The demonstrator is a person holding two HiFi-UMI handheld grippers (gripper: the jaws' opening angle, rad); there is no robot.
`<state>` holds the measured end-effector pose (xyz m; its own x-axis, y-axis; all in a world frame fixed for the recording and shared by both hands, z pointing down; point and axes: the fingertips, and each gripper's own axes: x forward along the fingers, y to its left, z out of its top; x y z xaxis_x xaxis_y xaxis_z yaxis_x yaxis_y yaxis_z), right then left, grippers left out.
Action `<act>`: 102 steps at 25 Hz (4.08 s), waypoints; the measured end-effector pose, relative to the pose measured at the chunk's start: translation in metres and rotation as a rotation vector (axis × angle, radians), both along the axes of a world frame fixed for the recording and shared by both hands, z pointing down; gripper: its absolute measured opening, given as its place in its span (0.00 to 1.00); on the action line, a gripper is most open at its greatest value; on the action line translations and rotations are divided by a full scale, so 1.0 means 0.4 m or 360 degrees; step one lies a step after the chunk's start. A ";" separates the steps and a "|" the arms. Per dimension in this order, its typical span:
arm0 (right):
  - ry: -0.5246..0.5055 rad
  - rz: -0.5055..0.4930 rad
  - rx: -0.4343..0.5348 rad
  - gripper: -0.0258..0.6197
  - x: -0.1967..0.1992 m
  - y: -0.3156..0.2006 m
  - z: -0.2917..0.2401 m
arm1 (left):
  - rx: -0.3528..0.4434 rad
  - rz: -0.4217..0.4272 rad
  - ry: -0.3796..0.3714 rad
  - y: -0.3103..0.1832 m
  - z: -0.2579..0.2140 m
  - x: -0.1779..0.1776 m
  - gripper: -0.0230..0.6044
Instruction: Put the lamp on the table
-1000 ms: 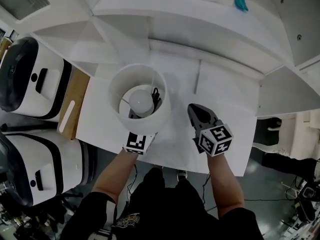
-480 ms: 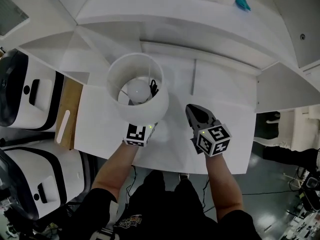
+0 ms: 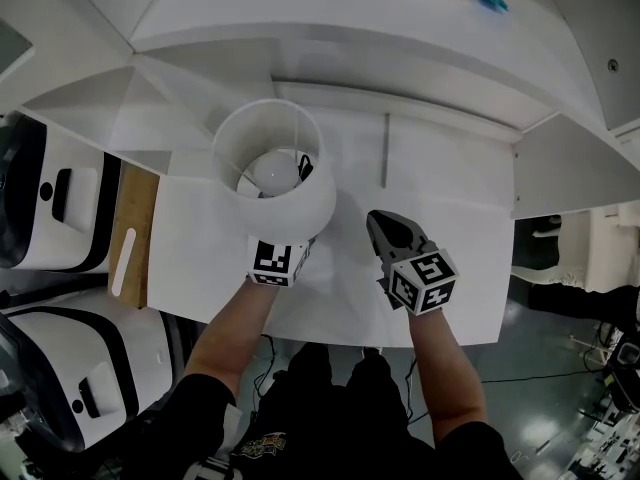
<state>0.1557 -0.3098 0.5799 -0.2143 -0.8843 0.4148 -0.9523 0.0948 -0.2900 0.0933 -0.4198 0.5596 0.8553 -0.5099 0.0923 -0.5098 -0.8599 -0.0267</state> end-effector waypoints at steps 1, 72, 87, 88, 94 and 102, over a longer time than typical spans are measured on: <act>-0.0004 0.0000 -0.0006 0.08 -0.002 0.000 0.005 | 0.0001 -0.0004 0.0006 -0.003 0.005 -0.001 0.19; -0.0050 -0.0678 0.0183 0.08 -0.118 0.366 -0.195 | -0.0466 -0.0683 -0.0062 0.711 -0.099 -0.313 0.05; -0.0100 -0.0695 0.0198 0.08 -0.279 0.502 -0.236 | -0.0532 -0.0647 -0.0066 0.870 -0.155 -0.465 0.05; -0.0099 -0.0670 0.0198 0.08 -0.288 0.511 -0.235 | -0.0533 -0.0613 -0.0075 0.875 -0.153 -0.470 0.05; -0.0079 -0.0519 0.0186 0.08 -0.368 0.577 -0.232 | -0.0534 -0.0464 -0.0085 0.894 -0.157 -0.541 0.05; -0.0039 -0.0379 0.0192 0.08 -0.444 0.648 -0.238 | -0.0509 -0.0318 -0.0078 0.900 -0.160 -0.592 0.05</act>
<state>-0.0220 -0.0505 0.4847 -0.4311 -0.8504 0.3017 -0.8918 0.3508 -0.2856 -0.1435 -0.0598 0.4955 0.7326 -0.6049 0.3121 -0.6729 -0.7127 0.1983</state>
